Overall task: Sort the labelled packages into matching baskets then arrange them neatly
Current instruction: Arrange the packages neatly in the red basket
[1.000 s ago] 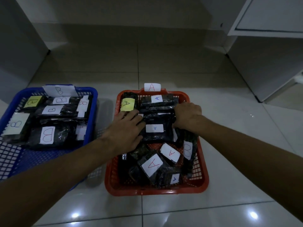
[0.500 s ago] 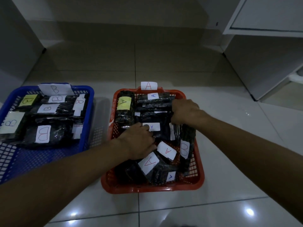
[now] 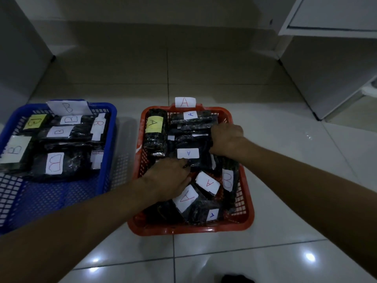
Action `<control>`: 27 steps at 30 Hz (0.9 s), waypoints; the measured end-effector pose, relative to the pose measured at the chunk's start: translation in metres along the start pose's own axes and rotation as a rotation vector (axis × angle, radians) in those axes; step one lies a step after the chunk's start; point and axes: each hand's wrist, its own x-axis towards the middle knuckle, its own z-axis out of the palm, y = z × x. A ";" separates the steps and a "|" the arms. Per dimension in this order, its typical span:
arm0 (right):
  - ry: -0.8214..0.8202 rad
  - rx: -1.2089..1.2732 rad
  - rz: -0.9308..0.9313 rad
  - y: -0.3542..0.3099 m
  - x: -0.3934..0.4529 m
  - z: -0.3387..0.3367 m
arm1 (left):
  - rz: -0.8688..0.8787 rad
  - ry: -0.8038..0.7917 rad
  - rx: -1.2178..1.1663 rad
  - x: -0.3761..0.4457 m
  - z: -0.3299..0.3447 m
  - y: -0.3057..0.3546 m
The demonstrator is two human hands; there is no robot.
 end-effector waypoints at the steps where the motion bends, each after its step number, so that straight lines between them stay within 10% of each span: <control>1: 0.024 0.038 0.010 0.001 0.000 0.001 | -0.002 0.045 -0.025 -0.007 0.001 0.005; 10: -0.030 0.431 0.029 0.026 -0.007 -0.033 | -0.029 -0.172 -0.288 -0.026 0.000 0.016; 27: 0.053 0.148 -0.099 0.011 -0.004 0.001 | -0.134 -0.202 -0.582 -0.012 -0.006 0.007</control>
